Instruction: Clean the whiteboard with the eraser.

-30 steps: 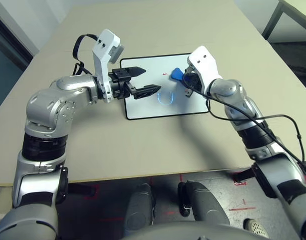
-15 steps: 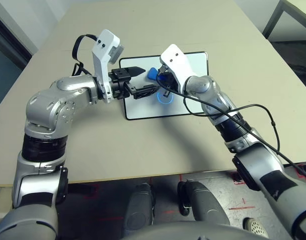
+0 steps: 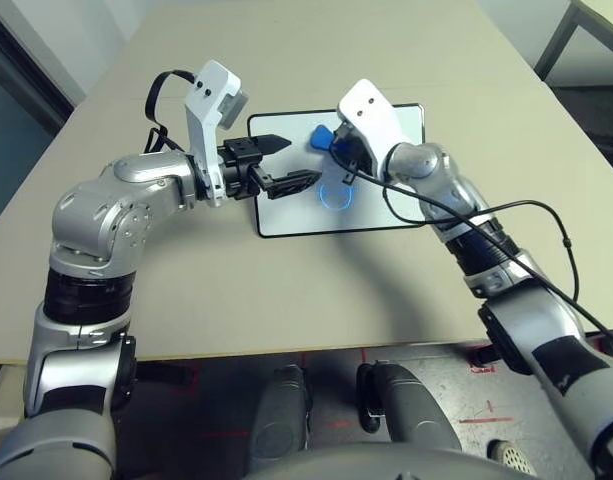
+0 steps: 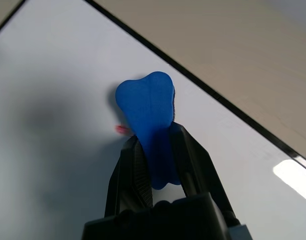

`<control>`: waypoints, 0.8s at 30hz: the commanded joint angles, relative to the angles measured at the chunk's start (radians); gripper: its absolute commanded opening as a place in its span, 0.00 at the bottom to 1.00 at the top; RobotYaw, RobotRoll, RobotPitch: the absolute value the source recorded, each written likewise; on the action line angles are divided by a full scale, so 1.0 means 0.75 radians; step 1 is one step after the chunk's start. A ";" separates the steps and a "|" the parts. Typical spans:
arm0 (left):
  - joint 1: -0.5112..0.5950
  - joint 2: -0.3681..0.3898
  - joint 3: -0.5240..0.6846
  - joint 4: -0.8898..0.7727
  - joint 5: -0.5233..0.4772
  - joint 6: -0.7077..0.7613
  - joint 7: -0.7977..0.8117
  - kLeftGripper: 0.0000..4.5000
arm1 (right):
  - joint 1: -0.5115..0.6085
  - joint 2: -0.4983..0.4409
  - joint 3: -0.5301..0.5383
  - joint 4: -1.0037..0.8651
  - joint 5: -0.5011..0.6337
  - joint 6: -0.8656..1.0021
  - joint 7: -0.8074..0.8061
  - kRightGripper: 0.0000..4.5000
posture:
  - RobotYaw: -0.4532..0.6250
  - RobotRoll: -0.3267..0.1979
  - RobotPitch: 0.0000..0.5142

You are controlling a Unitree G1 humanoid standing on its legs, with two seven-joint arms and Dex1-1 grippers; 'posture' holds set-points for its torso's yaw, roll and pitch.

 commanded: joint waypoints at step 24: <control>0.022 -0.011 -0.008 0.012 0.016 -0.033 -0.014 1.00 | -0.048 0.192 0.099 0.075 -0.047 0.061 0.003 0.17 | 0.42 0.62 0.28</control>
